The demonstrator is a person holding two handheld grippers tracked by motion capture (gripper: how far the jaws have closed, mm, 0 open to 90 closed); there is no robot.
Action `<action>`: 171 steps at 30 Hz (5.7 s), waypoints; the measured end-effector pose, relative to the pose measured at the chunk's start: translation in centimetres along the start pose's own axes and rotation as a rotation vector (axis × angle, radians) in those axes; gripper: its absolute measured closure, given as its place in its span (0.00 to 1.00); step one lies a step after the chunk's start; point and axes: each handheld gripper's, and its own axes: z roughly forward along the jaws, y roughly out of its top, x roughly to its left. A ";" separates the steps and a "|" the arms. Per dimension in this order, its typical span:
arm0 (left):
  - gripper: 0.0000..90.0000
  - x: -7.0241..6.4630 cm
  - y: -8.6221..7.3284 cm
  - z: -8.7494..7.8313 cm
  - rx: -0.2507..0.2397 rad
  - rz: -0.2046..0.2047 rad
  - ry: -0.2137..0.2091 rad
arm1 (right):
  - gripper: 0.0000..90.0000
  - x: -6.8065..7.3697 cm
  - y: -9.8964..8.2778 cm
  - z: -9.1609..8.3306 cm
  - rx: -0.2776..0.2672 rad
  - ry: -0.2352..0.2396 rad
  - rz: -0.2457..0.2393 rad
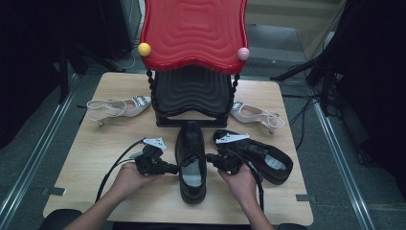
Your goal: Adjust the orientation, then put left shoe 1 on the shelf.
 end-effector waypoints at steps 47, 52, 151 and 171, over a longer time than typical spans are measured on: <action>0.99 0.8 12.0 -12.3 -0.105 0.139 0.117 | 0.68 6.3 3.2 -4.0 0.015 0.090 0.008; 0.99 0.4 13.5 -13.8 -0.121 0.163 0.129 | 0.67 6.8 3.0 -3.3 0.044 0.098 0.004; 1.00 -1.7 27.9 -16.4 -0.197 0.153 0.339 | 0.96 7.4 10.4 -8.0 0.023 0.135 -0.037; 1.00 -1.8 27.9 -16.4 -0.190 0.153 0.342 | 0.96 5.4 15.3 -0.8 -0.112 -0.056 -0.159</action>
